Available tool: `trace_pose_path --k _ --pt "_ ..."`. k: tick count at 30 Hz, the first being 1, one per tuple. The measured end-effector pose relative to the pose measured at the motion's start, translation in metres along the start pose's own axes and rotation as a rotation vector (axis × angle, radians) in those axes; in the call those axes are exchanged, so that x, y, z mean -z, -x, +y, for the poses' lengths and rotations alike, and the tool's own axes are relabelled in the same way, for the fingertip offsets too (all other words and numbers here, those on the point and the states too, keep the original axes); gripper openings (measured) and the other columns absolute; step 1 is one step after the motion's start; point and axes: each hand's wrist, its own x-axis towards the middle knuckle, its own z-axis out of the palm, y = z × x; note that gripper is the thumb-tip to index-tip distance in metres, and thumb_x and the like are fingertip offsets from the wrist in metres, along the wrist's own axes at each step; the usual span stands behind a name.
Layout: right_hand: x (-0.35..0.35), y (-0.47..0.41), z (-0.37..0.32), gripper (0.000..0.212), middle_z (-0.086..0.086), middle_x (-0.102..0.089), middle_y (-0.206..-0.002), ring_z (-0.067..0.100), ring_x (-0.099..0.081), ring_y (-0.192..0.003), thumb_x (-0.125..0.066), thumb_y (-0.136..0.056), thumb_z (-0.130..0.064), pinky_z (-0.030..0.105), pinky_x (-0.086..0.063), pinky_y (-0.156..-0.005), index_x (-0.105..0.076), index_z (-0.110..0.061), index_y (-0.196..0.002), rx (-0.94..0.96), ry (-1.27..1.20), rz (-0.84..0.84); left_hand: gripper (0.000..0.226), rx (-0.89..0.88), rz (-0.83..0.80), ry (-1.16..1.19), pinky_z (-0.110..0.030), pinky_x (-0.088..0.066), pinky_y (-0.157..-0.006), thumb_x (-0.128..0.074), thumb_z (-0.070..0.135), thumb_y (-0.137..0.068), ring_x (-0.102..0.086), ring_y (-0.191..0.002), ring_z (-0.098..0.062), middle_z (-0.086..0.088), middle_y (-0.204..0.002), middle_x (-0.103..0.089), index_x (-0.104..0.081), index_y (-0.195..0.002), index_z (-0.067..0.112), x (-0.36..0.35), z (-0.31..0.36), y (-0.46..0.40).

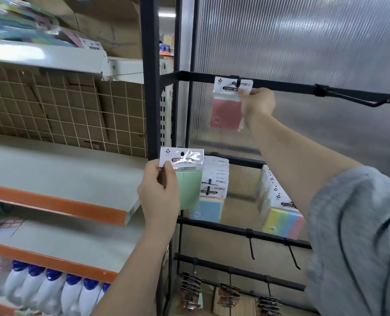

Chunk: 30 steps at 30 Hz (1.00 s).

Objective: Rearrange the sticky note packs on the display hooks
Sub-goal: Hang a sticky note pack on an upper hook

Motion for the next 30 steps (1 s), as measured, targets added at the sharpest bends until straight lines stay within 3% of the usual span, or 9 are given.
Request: trace_pose_path --k 2,4,8,11,17,23,26,28,30 --pt "0.003 -0.001 0.002 0.022 0.002 -0.066 -0.077 0.023 -0.065 -0.078 -0.063 -0.087 -0.023 0.036 -0.051 -0.076 -0.066 -0.002 -0.081 0.011 -0.016 0.029 0.019 -0.035 -0.001 -0.003 -0.025 -0.045 -0.056 -0.048 0.027 -0.097 -0.051 -0.065 0.003 0.013 -0.072 -0.056 -0.047 -0.08 0.034 -0.001 0.001 -0.001" --pt "0.007 -0.001 0.006 0.019 -0.004 -0.067 -0.078 0.021 -0.064 -0.077 -0.063 -0.088 -0.022 0.034 -0.051 -0.076 -0.066 -0.008 -0.075 0.01 -0.032 0.042 0.015 -0.063 -0.004 0.002 -0.013 -0.041 -0.054 -0.048 0.026 -0.097 -0.052 -0.068 0.008 0.015 -0.073 -0.057 -0.048 -0.083 0.031 -0.001 0.002 -0.002" --pt "0.022 0.003 0.025 0.016 -0.01 -0.06 -0.069 0.009 -0.054 -0.063 -0.055 -0.089 -0.019 0.019 -0.037 -0.052 -0.062 -0.02 -0.074 -0.024 0.008 0.063 0.007 -0.087 -0.059 0.051 -0.003 -0.04 -0.053 -0.049 0.026 -0.097 -0.055 -0.081 0.017 0.022 -0.086 -0.059 -0.052 -0.093 0.021 -0.004 0.002 -0.003" --pt "0.041 0.018 0.045 0.023 -0.011 -0.054 -0.06 0.004 -0.049 -0.054 -0.054 -0.09 -0.018 0.017 -0.034 -0.048 -0.059 -0.02 -0.067 -0.032 0.042 0.075 0.011 -0.112 -0.115 0.064 -0.005 -0.044 -0.053 -0.048 0.031 -0.096 -0.058 -0.086 0.014 0.02 -0.091 -0.06 -0.052 -0.096 0.02 -0.005 0.003 -0.005" --pt "0.086 0.054 0.083 0.023 0.004 -0.069 -0.081 0.015 -0.061 -0.074 -0.058 -0.09 -0.028 0.026 -0.048 -0.071 -0.072 -0.01 -0.091 -0.015 0.068 0.158 0.013 -0.173 -0.196 0.057 -0.006 -0.045 -0.054 -0.049 0.036 -0.095 -0.062 -0.089 0.006 0.012 -0.092 -0.064 -0.05 -0.094 0.023 -0.01 0.005 -0.003" --pt "0.132 0.081 0.103 0.025 0.001 -0.066 -0.077 0.016 -0.06 -0.072 -0.06 -0.09 -0.029 0.026 -0.046 -0.066 -0.071 -0.007 -0.091 -0.011 0.076 0.195 0.013 -0.176 -0.239 0.073 -0.005 -0.043 -0.053 -0.05 0.034 -0.095 -0.06 -0.08 0.009 0.01 -0.093 -0.064 -0.05 -0.091 0.021 -0.025 0.019 0.013" --pt "0.161 0.086 0.113 0.022 -0.006 -0.063 -0.071 0.006 -0.056 -0.064 -0.059 -0.091 -0.029 0.011 -0.038 -0.055 -0.069 -0.011 -0.086 0.022 0.148 0.196 0.011 -0.14 -0.254 0.107 -0.004 -0.044 -0.053 -0.049 0.034 -0.096 -0.059 -0.079 0.016 0.021 -0.09 -0.06 -0.049 -0.089 0.025 -0.041 0.033 0.029" --pt "0.182 0.088 0.12 0.019 -0.01 -0.06 -0.067 0.001 -0.053 -0.061 -0.059 -0.091 -0.029 0.005 -0.033 -0.049 -0.067 -0.014 -0.084 0.041 0.189 0.182 0.012 -0.158 -0.235 0.105 -0.008 -0.046 -0.053 -0.049 0.033 -0.096 -0.061 -0.08 0.01 0.019 -0.088 -0.06 -0.049 -0.09 0.023 -0.053 0.045 0.04" --pt "0.202 0.087 0.13 0.02 -0.007 -0.062 -0.069 0.005 -0.055 -0.063 -0.059 -0.091 -0.029 0.009 -0.034 -0.051 -0.069 -0.012 -0.087 0.047 0.222 0.155 0.014 -0.198 -0.209 0.104 -0.024 -0.052 -0.058 -0.049 0.032 -0.096 -0.063 -0.08 -0.006 0.006 -0.085 -0.062 -0.048 -0.089 0.019 -0.066 0.056 0.053"
